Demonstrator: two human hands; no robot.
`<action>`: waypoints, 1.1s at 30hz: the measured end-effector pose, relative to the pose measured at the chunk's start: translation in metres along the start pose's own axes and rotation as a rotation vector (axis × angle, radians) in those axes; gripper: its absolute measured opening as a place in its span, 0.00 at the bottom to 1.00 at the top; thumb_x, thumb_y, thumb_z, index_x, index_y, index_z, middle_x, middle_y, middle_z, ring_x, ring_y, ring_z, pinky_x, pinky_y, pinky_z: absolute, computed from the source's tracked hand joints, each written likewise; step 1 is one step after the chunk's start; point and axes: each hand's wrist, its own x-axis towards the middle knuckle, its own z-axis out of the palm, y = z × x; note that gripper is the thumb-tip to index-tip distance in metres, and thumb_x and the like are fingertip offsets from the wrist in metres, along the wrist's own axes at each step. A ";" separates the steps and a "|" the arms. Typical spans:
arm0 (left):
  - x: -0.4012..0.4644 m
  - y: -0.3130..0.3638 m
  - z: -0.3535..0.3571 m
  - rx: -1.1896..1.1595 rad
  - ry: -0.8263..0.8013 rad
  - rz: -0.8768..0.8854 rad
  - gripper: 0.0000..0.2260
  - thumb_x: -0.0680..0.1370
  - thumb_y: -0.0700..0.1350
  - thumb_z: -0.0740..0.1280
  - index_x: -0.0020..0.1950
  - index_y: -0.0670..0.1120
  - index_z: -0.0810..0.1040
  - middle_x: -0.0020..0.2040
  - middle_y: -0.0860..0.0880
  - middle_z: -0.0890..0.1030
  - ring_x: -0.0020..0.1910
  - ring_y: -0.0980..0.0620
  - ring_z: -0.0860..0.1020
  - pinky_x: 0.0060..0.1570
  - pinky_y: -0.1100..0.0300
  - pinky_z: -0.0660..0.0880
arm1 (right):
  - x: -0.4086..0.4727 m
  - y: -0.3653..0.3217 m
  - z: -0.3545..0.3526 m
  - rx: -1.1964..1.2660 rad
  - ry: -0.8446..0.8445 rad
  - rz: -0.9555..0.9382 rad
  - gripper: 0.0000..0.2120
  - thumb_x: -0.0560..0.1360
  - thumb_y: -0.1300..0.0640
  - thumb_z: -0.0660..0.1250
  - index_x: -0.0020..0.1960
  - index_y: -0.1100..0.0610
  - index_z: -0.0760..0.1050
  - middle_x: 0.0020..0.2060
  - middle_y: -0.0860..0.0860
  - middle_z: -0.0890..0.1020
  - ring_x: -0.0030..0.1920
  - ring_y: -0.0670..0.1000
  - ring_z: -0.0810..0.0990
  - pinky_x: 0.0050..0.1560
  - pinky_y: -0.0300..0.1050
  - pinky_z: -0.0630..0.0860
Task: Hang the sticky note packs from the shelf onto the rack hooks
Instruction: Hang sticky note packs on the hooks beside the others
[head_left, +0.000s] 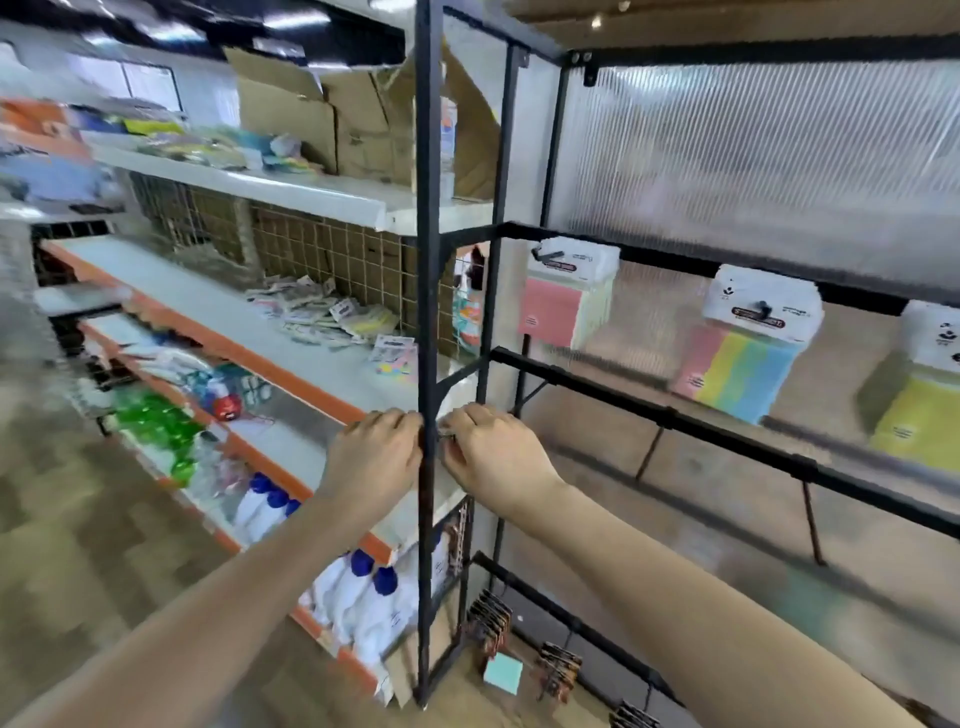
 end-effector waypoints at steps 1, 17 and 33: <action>0.000 -0.016 0.003 0.002 -0.006 -0.011 0.04 0.74 0.41 0.66 0.47 0.44 0.79 0.40 0.46 0.81 0.39 0.43 0.81 0.33 0.53 0.76 | 0.010 -0.010 0.009 0.011 -0.005 -0.010 0.14 0.79 0.53 0.58 0.59 0.59 0.75 0.53 0.56 0.79 0.56 0.59 0.76 0.53 0.52 0.72; 0.049 -0.249 0.064 -0.033 -0.149 -0.028 0.11 0.78 0.46 0.56 0.60 0.50 0.72 0.55 0.51 0.78 0.55 0.49 0.77 0.44 0.57 0.74 | 0.176 -0.101 0.143 0.100 -0.224 0.183 0.15 0.79 0.53 0.57 0.63 0.58 0.71 0.57 0.55 0.76 0.58 0.57 0.74 0.52 0.49 0.73; 0.133 -0.351 0.141 -0.118 -0.201 -0.042 0.14 0.78 0.46 0.57 0.63 0.49 0.73 0.58 0.50 0.77 0.57 0.48 0.76 0.46 0.54 0.74 | 0.308 -0.103 0.258 0.128 -0.345 0.340 0.14 0.79 0.53 0.57 0.61 0.58 0.72 0.58 0.56 0.76 0.60 0.57 0.73 0.54 0.49 0.72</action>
